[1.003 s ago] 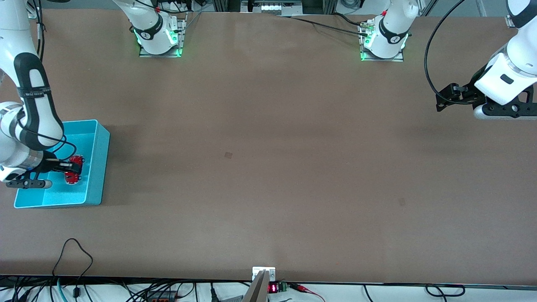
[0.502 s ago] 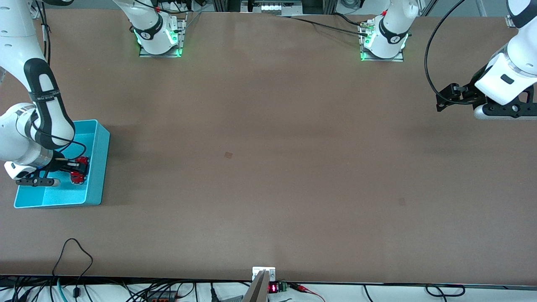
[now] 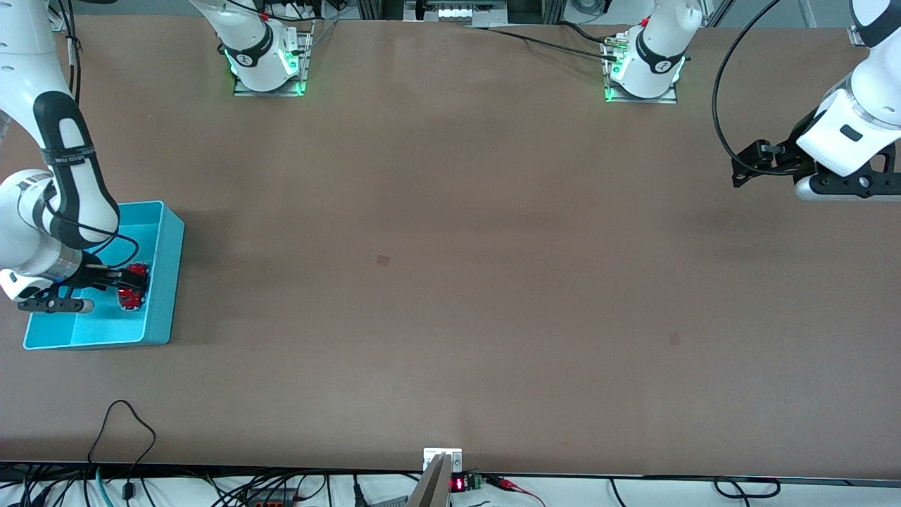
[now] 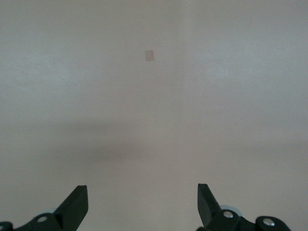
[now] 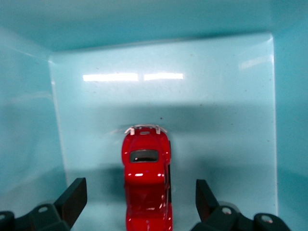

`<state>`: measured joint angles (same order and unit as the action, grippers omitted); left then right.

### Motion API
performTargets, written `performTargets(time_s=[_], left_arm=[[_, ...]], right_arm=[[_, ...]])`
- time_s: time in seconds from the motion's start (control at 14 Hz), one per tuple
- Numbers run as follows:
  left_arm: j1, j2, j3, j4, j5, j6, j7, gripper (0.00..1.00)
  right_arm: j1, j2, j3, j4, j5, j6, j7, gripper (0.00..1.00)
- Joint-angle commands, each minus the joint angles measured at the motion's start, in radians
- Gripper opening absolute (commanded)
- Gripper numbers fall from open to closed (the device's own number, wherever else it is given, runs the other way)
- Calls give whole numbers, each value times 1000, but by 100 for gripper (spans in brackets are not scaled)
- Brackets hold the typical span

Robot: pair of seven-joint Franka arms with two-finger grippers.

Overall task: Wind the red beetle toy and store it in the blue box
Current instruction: 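Open the right gripper and raise it out of the box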

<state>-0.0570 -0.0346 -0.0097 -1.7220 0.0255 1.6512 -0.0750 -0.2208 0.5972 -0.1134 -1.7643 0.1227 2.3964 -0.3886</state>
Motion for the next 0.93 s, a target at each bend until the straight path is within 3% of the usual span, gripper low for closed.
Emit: performTargets(time_s=[0.0, 0.29, 0.5, 0.72, 0.86], left_arm=[[2, 7, 2, 25, -7, -19, 18, 100], [2, 7, 2, 25, -7, -19, 18, 100], [2, 7, 2, 25, -7, -19, 20, 100], [2, 7, 2, 25, -7, -19, 18, 100], [2, 7, 2, 25, -7, -19, 18, 100]], right_arm=[[40, -117, 3, -15, 18, -89, 22, 100], [101, -275, 1, -6, 14, -222, 62, 100], [138, -342, 3, 121, 14, -438, 83, 100], [208, -353, 1, 250, -6, -648, 302, 100], [225, -393, 1, 281, -23, -741, 361, 100]])
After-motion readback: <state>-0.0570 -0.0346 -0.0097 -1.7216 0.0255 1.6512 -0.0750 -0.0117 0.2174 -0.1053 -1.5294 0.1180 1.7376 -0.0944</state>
